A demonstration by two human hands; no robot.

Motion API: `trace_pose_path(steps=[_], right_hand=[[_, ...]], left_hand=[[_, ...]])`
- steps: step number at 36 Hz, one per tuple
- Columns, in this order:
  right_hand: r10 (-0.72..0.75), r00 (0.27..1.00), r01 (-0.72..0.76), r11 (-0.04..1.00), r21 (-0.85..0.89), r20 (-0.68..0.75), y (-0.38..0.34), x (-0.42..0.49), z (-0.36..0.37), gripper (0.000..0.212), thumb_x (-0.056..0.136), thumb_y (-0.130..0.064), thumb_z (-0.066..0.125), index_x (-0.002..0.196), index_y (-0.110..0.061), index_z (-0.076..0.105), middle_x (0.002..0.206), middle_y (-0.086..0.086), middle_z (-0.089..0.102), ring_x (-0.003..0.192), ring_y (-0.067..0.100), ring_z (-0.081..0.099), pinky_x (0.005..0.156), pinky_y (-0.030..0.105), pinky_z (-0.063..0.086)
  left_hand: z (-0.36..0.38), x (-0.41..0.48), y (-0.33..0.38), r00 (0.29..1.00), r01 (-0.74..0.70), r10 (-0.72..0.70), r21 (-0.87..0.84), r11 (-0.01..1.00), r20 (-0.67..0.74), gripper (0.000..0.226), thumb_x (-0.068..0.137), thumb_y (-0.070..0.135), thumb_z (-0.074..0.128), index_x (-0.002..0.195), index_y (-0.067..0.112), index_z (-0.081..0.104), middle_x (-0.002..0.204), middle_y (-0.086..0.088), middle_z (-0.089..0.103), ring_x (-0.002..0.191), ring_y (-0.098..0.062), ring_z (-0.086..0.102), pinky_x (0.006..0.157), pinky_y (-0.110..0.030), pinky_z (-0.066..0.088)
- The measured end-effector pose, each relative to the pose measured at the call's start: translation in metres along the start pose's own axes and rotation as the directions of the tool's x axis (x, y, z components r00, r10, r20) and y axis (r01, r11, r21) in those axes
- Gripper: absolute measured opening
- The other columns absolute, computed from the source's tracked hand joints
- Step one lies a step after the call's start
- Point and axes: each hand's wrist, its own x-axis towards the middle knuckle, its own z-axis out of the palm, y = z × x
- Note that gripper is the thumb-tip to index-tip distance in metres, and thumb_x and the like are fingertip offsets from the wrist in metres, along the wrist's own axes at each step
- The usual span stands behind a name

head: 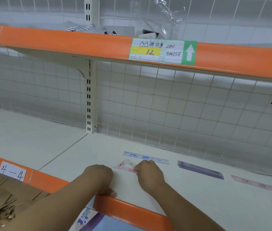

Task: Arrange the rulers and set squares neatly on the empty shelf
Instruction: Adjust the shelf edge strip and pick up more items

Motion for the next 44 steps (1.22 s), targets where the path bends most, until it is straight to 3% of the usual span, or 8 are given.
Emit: trace_pose_path(steps=[2, 5, 9, 14, 20, 25, 30, 44], right_hand=[[0.006, 1.000, -0.007, 1.000, 0.005, 0.008, 0.000, -0.002, -0.002, 0.025, 0.094, -0.006, 0.044, 0.103, -0.014, 0.067, 0.107, 0.006, 0.059, 0.113, 0.025, 0.048, 0.070, 0.026, 0.033], [0.036, 0.999, -0.036, 0.999, 0.006, 0.034, 0.002, -0.007, -0.006, 0.028, 0.094, -0.008, 0.044, 0.071, -0.019, 0.053, 0.091, 0.002, 0.048, 0.112, 0.025, 0.047, 0.069, 0.026, 0.032], [0.049, 0.998, -0.050, 0.998, 0.025, 0.026, 0.007, -0.015, -0.012, 0.023, 0.098, -0.018, 0.041, 0.103, -0.013, 0.063, 0.109, 0.006, 0.058, 0.114, 0.025, 0.046, 0.073, 0.029, 0.037], [0.118, 0.993, -0.118, 0.993, -0.007, 0.017, 0.012, -0.028, -0.020, 0.030, 0.099, -0.026, 0.040, 0.112, -0.011, 0.062, 0.115, 0.009, 0.058, 0.111, 0.026, 0.051, 0.081, 0.031, 0.043], [0.182, 0.983, -0.182, 0.983, -0.026, -0.003, 0.010, -0.044, -0.028, 0.028, 0.099, -0.036, 0.037, 0.084, -0.016, 0.050, 0.085, 0.002, 0.049, 0.080, 0.020, 0.048, 0.066, 0.027, 0.036], [0.232, 0.973, -0.233, 0.972, -0.039, -0.019, 0.005, -0.054, -0.032, 0.039, 0.099, -0.037, 0.035, 0.065, -0.019, 0.034, 0.070, -0.002, 0.038, 0.078, 0.018, 0.043, 0.066, 0.027, 0.033], [0.268, 0.963, -0.268, 0.963, -0.033, -0.006, 0.001, -0.062, -0.035, 0.043, 0.099, -0.037, 0.036, 0.060, -0.024, 0.026, 0.071, -0.002, 0.038, 0.078, 0.018, 0.043, 0.067, 0.027, 0.033], [0.333, 0.943, -0.334, 0.941, -0.053, -0.026, 0.030, -0.099, -0.051, 0.042, 0.098, -0.036, 0.038, 0.059, -0.023, 0.029, 0.063, -0.008, 0.033, 0.076, 0.018, 0.044, 0.066, 0.027, 0.033]], left_hand=[[0.001, 0.000, -0.001, 1.000, 0.002, -0.002, -0.004, 1.000, -0.004, 0.065, 0.081, 0.062, 0.060, 0.122, 0.011, 0.058, 0.118, -0.004, 0.064, 0.109, -0.023, 0.061, 0.088, -0.033, 0.048], [0.000, 0.000, -0.002, 1.000, -0.004, 0.004, -0.015, 1.000, -0.010, 0.065, 0.081, 0.062, 0.060, 0.122, 0.012, 0.057, 0.118, -0.004, 0.064, 0.108, -0.022, 0.061, 0.087, -0.031, 0.047], [-0.001, 0.002, -0.007, 0.999, 0.000, -0.002, -0.042, 0.999, -0.045, 0.063, 0.083, 0.062, 0.057, 0.123, 0.013, 0.055, 0.120, -0.001, 0.061, 0.110, -0.019, 0.059, 0.086, -0.029, 0.045], [-0.003, 0.005, -0.007, 0.993, -0.021, 0.015, -0.055, 0.998, -0.117, 0.059, 0.087, 0.059, 0.053, 0.128, 0.016, 0.051, 0.130, 0.000, 0.055, 0.118, -0.019, 0.054, 0.091, -0.032, 0.044], [-0.008, 0.002, 0.003, 0.976, -0.092, 0.084, -0.029, 0.995, -0.202, 0.050, 0.094, 0.052, 0.047, 0.128, 0.016, 0.049, 0.131, 0.000, 0.053, 0.119, -0.019, 0.052, 0.093, -0.032, 0.044], [-0.009, -0.002, 0.010, 0.951, -0.137, 0.131, 0.000, 0.991, -0.280, 0.039, 0.097, 0.042, 0.044, 0.125, 0.017, 0.051, 0.127, 0.000, 0.055, 0.116, -0.019, 0.054, 0.088, -0.030, 0.044], [-0.010, -0.002, 0.016, 0.932, -0.181, 0.177, 0.017, 0.983, -0.316, 0.037, 0.096, 0.041, 0.045, 0.124, 0.018, 0.052, 0.126, 0.000, 0.056, 0.115, -0.019, 0.055, 0.086, -0.030, 0.044], [-0.021, -0.011, 0.067, 0.904, -0.275, 0.283, 0.071, 0.959, -0.322, 0.034, 0.098, 0.041, 0.043, 0.121, 0.018, 0.054, 0.123, 0.000, 0.058, 0.112, -0.020, 0.056, 0.081, -0.030, 0.042]])
